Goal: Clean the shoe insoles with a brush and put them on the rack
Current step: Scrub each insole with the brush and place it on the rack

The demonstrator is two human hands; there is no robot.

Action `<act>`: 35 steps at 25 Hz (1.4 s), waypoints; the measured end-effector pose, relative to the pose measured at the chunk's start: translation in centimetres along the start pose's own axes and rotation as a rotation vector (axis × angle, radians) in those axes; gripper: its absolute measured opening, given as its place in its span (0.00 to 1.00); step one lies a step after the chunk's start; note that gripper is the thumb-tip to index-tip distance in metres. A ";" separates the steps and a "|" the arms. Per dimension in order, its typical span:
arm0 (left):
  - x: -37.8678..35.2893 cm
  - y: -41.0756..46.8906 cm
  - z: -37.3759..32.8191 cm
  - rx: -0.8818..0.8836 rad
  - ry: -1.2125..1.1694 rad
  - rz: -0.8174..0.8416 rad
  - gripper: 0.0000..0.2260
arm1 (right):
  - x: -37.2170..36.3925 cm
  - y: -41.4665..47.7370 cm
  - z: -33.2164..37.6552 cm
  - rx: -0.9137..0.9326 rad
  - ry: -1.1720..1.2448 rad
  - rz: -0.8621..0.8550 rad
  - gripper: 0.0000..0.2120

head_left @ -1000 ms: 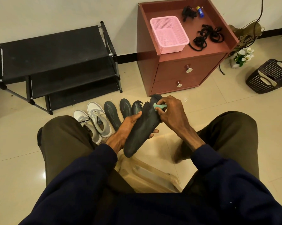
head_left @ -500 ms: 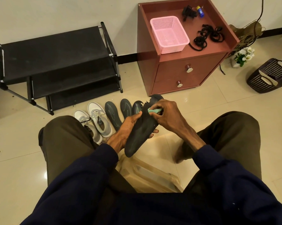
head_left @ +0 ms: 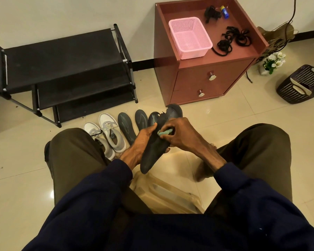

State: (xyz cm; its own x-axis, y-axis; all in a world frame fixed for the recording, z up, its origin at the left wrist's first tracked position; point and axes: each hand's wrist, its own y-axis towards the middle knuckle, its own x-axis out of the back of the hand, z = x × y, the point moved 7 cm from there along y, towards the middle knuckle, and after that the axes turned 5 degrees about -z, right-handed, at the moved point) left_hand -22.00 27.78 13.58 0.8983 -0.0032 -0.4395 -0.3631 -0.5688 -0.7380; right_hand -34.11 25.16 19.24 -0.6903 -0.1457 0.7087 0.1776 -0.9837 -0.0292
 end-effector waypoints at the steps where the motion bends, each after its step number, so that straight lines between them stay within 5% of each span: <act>1: 0.1 0.1 0.0 0.001 -0.007 0.000 0.24 | 0.4 0.2 -0.3 0.006 -0.068 -0.062 0.07; 5: -0.2 0.2 0.1 0.035 -0.023 0.041 0.26 | 2.8 0.5 -2.4 -0.072 -0.230 -0.332 0.09; 10: 0.2 0.3 0.0 0.013 -0.006 -0.017 0.24 | -0.1 0.1 -0.3 0.004 -0.003 0.020 0.08; 15: -0.4 0.1 0.2 0.055 -0.012 0.035 0.25 | 4.0 0.6 -2.7 -0.084 -0.157 -0.386 0.09; 20: 0.1 0.0 0.0 0.012 0.024 -0.028 0.21 | -0.1 0.3 -0.8 -0.055 0.009 -0.014 0.09; 25: -0.5 -0.1 0.0 0.053 0.001 0.058 0.24 | 3.7 0.7 -2.6 -0.074 -0.220 -0.367 0.10; 30: -0.6 0.0 0.4 0.046 0.012 0.088 0.25 | 1.4 0.5 -1.1 0.007 -0.075 -0.180 0.09; 35: -0.7 -0.1 0.2 0.055 0.017 0.078 0.25 | 3.5 0.5 -2.7 -0.072 -0.183 -0.350 0.11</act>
State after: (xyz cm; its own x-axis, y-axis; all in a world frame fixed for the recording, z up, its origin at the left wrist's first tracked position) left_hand -22.62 27.97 13.89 0.8705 -0.0603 -0.4884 -0.4449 -0.5205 -0.7288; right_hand -38.27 23.86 19.80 -0.5632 0.2148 0.7979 -0.1002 -0.9762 0.1922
